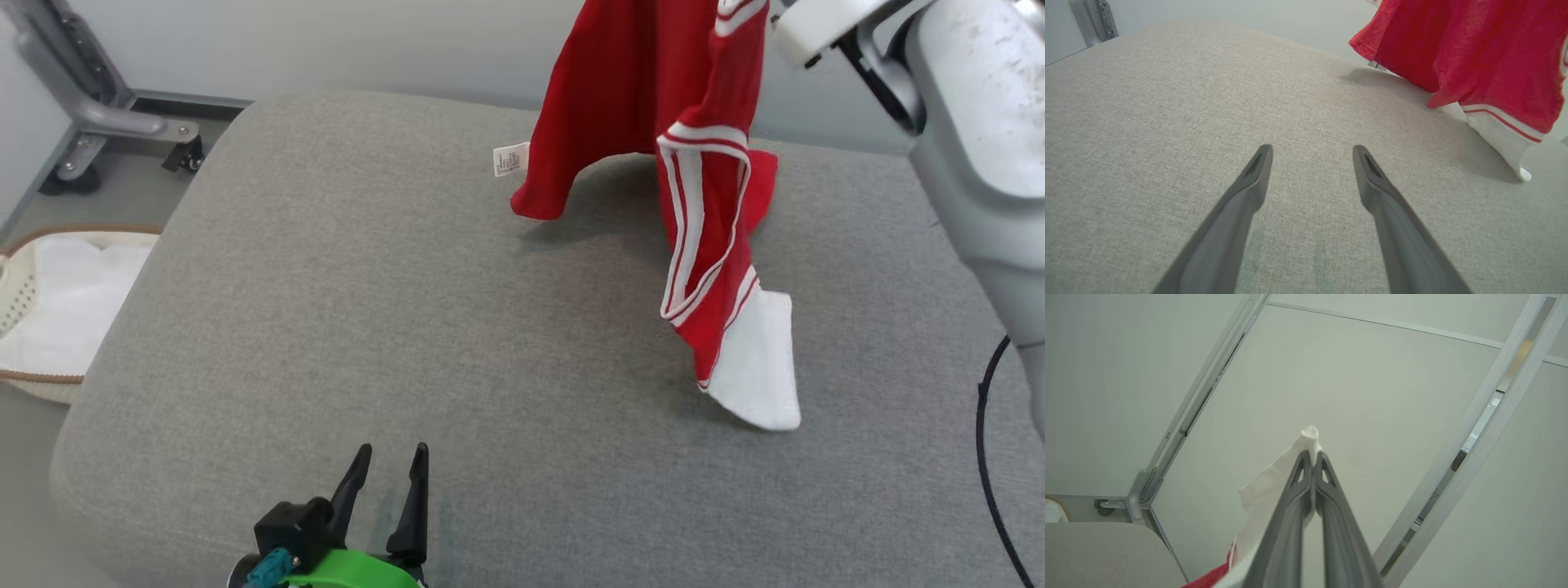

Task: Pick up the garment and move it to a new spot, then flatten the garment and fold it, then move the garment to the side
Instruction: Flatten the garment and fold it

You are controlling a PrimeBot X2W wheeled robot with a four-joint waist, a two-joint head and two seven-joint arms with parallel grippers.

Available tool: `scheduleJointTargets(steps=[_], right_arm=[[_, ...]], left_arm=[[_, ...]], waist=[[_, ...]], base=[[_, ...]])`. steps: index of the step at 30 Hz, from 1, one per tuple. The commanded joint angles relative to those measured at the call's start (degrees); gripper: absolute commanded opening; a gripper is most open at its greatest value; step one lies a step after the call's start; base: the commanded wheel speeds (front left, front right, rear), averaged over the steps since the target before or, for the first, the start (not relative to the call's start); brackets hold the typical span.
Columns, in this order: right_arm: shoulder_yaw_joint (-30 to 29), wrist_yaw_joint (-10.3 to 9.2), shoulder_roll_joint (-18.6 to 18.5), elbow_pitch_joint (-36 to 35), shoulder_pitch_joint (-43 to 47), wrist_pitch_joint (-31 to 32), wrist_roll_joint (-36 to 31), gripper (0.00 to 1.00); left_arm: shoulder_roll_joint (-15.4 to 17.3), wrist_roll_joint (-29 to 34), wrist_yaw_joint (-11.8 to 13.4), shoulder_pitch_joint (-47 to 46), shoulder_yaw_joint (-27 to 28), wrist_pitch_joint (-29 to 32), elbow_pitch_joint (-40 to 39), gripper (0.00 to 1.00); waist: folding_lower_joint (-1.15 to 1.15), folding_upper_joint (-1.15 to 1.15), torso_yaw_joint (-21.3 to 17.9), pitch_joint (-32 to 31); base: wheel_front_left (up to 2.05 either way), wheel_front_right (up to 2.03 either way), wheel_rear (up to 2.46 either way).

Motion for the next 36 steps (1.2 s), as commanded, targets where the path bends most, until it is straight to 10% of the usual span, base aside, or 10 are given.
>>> scheduleJointTargets(steps=[1,18,36], right_arm=[[0.7,-0.09,-0.6,1.5,-2.6,-0.1,-0.6,0.00],[10.5,-0.10,-9.3,7.5,-9.0,-0.1,4.1,0.00],[12.4,-0.09,-21.2,-14.8,43.8,-0.1,19.9,0.00]], left_arm=[[0.1,-0.5,0.0,-0.6,-0.3,0.0,-0.2,1.00],[0.1,-0.7,0.0,-1.2,-0.3,0.0,-0.2,1.00],[0.1,0.5,0.0,1.4,2.1,0.0,-0.6,1.00]], waist=[[0.00,0.00,2.6,0.7],[0.00,0.00,-0.1,2.3],[0.00,0.00,-8.5,-0.6]], base=[[0.00,0.00,0.00],[0.00,0.00,0.00],[0.00,0.00,0.00]])
